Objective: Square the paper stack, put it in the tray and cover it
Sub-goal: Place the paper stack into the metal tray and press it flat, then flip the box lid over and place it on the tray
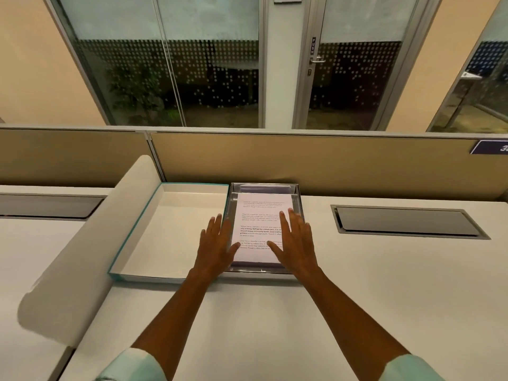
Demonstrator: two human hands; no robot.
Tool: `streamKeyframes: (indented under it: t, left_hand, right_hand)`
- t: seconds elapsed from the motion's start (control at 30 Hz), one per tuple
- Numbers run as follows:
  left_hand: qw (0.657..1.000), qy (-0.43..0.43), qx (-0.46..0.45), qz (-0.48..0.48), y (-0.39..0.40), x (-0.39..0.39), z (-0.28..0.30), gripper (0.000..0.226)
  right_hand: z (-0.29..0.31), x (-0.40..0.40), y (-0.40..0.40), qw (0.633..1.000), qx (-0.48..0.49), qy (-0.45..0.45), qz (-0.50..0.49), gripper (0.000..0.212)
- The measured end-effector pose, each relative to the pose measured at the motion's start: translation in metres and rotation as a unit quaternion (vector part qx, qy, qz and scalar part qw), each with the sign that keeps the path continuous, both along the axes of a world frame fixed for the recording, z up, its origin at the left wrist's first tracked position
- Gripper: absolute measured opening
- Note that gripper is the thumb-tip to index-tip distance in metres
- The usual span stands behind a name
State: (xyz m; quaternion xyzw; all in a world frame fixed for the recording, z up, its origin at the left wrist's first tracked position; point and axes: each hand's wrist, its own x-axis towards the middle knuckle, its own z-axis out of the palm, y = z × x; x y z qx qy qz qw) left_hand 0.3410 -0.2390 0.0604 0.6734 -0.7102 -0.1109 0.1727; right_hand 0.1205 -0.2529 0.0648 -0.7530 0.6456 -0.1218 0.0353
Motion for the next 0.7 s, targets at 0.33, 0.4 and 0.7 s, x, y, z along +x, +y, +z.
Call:
streamKeyframes:
  t: [0.33,0.4,0.7]
  left_hand:
    - [0.993,-0.049,0.019,0.108,0.054,0.072,-0.003,0.078]
    - [0.991,-0.038,0.024,0.123,0.063,0.084,-0.004,0.082]
    - [0.97,0.095,0.018,0.223,0.093,0.125,-0.018,0.076]
  right_hand:
    - [-0.007,0.056,0.017,0.997,-0.017,0.003,0.078,0.088]
    - [-0.008,0.071,0.018,0.996,-0.013,0.008,0.093,0.089]
    - [-0.014,0.15,0.021,0.986,0.017,0.002,0.167,0.088]
